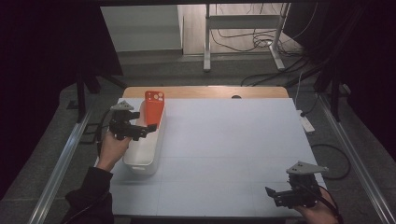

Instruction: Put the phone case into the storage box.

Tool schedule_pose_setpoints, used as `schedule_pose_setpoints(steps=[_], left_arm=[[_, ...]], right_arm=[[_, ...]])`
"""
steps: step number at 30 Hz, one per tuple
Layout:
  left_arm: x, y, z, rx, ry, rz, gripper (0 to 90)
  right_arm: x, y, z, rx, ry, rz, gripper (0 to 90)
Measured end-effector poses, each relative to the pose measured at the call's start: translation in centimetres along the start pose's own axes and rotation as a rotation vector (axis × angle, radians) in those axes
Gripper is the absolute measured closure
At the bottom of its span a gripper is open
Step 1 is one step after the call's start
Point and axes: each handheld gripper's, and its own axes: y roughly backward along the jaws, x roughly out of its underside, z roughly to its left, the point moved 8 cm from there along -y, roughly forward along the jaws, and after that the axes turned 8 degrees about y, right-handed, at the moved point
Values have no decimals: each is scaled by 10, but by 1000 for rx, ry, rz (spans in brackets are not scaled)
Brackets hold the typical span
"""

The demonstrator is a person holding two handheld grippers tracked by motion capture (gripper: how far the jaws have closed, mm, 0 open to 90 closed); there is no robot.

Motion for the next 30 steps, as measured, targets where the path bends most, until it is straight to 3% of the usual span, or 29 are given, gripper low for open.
schedule_pose_setpoints(steps=[16,23,30], left_arm=[[16,6,-11,-9,-37,-11,6],[21,11,-17,-5,-31,-8,3],[30,16,-22,-26,-23,0,0]], right_arm=[[0,1,-1,6,-3,-13,0],[-1,2,0,7,0,-16,0],[-1,3,0,17,4,-29,0]])
